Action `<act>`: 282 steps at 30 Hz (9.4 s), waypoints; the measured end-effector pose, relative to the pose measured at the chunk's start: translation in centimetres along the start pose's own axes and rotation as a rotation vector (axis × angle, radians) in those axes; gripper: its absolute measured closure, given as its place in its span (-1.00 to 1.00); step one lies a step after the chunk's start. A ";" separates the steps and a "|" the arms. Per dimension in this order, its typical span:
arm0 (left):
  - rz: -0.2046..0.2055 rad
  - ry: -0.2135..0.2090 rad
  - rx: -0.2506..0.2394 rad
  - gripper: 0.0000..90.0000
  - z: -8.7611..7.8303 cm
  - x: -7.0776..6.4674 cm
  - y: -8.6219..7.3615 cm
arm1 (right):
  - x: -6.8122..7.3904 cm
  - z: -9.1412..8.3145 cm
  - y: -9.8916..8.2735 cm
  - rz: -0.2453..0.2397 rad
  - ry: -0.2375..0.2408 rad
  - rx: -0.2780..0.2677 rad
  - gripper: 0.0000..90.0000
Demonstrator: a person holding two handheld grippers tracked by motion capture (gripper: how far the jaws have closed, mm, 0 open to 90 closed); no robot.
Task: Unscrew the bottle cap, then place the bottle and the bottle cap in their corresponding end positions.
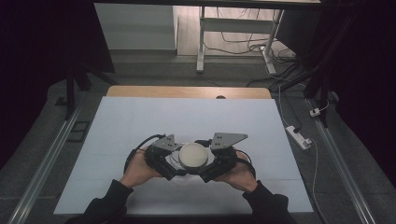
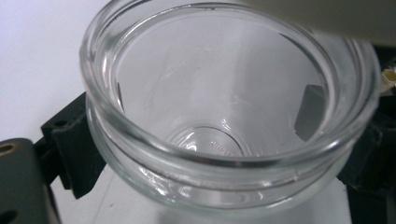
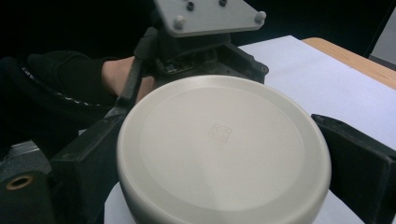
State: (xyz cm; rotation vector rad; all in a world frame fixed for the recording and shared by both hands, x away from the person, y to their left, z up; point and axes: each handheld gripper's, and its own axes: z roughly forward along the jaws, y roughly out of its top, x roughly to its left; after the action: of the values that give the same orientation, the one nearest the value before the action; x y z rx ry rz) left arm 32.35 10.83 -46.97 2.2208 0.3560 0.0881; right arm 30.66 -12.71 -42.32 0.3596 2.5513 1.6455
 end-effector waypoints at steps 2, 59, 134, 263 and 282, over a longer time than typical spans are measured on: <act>-0.010 0.018 -0.003 -0.84 -0.1 0.2 -0.1 | 0.2 -0.1 0.0 0.000 -0.005 0.005 -0.84; -0.122 0.225 -0.065 -0.84 0.9 5.1 1.5 | 2.5 1.5 -4.8 0.025 -0.071 0.089 -0.84; -0.186 0.328 -0.017 -0.88 5.5 8.8 0.0 | 1.1 7.4 -9.7 0.021 -0.132 0.358 -0.88; -0.453 0.374 -0.034 -1.00 -11.1 -6.1 -13.3 | -0.4 -8.1 -11.2 0.229 -0.424 0.219 -1.00; -0.570 0.461 -0.028 -1.00 -13.7 -8.0 -17.7 | -0.1 -12.9 -14.3 0.367 -0.557 0.216 -1.00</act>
State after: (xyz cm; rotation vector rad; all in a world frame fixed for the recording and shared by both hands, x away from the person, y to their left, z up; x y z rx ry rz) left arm 18.20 29.39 -51.67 1.9747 1.2135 0.2931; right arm 26.04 -29.80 -49.92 1.1767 2.3092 1.1222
